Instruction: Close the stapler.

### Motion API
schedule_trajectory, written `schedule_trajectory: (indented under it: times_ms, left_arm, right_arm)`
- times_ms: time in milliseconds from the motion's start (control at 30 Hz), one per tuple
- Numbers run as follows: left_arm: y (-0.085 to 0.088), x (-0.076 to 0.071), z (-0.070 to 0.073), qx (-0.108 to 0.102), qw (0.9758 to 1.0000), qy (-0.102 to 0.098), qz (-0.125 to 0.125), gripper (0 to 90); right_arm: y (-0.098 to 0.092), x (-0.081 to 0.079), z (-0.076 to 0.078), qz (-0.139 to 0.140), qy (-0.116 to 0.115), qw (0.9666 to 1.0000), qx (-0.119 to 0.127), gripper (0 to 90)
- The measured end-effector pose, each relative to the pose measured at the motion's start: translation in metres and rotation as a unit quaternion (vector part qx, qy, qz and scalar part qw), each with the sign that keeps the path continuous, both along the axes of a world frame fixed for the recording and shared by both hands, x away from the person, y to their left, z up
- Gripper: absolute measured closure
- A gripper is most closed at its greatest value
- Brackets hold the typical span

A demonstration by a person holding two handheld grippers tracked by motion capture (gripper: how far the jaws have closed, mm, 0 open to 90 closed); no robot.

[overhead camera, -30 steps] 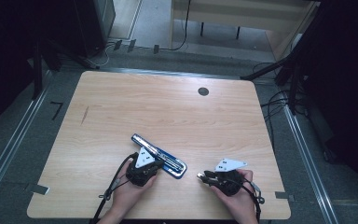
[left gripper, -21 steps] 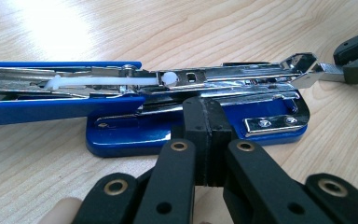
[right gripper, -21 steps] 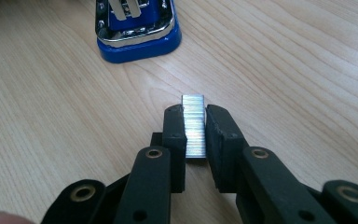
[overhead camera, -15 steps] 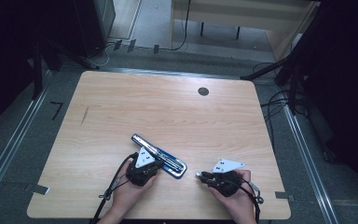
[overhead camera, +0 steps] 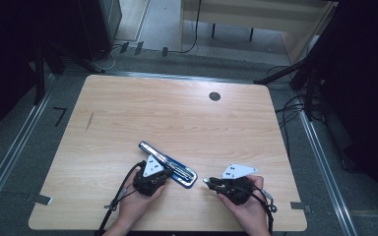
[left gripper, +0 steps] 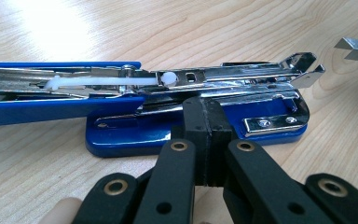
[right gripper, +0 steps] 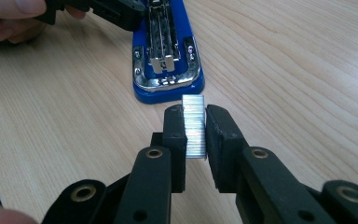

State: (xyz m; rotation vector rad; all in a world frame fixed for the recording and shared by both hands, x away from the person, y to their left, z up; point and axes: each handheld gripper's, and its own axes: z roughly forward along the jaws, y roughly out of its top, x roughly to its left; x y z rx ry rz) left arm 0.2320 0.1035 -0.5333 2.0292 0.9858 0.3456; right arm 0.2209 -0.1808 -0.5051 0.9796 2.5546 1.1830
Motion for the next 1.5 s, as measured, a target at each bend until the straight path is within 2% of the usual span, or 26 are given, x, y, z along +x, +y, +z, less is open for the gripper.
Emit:
schedule_trajectory:
  times_ms: [367, 1067, 1500]
  left_arm:
    - [0.000, 0.000, 0.000, 0.000, 1.0000, 0.000, 0.000, 90.0]
    - [0.000, 0.000, 0.000, -0.004, 1.0000, 0.001, 0.000, 90.0]
    - [0.000, 0.000, 0.000, -0.003, 1.0000, 0.001, -0.001, 90.0]
  right_arm:
    - [0.004, 0.004, 0.011, -0.002, 0.003, 0.9999, 0.012, 79.5]
    - [0.025, 0.017, 0.023, -0.004, 0.010, 0.9995, 0.029, 79.5]
    - [0.045, 0.023, 0.027, 0.009, 0.016, 0.9997, 0.016, 79.5]
